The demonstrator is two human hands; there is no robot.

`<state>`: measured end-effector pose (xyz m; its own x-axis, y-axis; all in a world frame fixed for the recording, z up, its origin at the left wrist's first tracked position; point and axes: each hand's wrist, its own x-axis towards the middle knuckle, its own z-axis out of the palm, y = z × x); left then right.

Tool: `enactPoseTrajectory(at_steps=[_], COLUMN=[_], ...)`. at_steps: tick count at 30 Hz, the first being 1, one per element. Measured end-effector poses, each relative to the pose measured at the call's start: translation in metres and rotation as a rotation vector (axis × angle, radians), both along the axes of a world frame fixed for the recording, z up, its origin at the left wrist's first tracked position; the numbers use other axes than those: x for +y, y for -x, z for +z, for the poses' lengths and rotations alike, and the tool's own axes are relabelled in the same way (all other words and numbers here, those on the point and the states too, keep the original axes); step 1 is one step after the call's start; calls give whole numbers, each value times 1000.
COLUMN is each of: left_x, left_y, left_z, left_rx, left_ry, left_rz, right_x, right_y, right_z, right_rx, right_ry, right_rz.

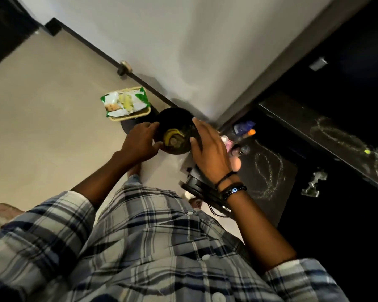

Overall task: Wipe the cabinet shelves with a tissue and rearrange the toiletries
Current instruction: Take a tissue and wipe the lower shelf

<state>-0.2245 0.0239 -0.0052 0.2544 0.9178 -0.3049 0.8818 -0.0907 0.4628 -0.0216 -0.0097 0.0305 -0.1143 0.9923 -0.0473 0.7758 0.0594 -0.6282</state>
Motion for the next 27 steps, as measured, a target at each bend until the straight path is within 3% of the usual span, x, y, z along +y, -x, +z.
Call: enactPoseTrajectory(at_steps=[6,14,20,27], left_x=[51,116,149,172], left_y=[85,183,207,203], left_z=[-22,-90,-162,-233], left_rx=[16,-9,-123,-174], left_ry=[129,223,261,327], left_rz=[119,286,355,389], right_x=[70,158,210,248], right_y=[97,205,242,266], right_z=[-22,-130,-220,-313], right_rx=[-13,-60,3,-125], right_ry=[175,436,531,641], right_rz=[77,71,-1,200])
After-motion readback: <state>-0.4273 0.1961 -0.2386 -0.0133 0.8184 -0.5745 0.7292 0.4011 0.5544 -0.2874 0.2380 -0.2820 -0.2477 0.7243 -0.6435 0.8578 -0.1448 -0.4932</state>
